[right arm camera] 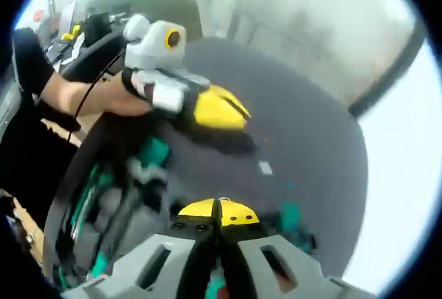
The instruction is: Pick up the tools and put them into their designated positions in the toolbox.
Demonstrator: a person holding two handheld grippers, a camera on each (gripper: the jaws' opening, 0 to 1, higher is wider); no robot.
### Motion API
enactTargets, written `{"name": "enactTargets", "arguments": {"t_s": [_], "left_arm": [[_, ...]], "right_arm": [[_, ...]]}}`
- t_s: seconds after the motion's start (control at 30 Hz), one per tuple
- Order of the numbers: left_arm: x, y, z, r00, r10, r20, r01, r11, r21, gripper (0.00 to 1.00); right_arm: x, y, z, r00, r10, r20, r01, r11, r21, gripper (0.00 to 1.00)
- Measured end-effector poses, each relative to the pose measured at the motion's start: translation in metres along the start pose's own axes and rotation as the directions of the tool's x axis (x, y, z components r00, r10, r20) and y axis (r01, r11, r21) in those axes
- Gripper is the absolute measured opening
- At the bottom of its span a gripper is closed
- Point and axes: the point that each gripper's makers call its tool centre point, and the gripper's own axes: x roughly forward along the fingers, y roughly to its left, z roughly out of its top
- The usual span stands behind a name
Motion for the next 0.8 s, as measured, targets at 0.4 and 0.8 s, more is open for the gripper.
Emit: {"name": "enactTargets", "arguments": {"t_s": [0.4,0.8], "left_arm": [[0.000,0.001,0.000,1.000,0.003,-0.001,-0.003,1.000,0.003,0.10],[0.001,0.001,0.000,1.000,0.004,-0.005,-0.004,1.000,0.007,0.10]], "right_arm": [[-0.030,-0.044,-0.141,0.990,-0.035,-0.140,0.068,0.968,0.241,0.00],[-0.010,-0.043,-0.148,0.982,0.032,-0.186,0.015,0.969,0.245,0.00]]}}
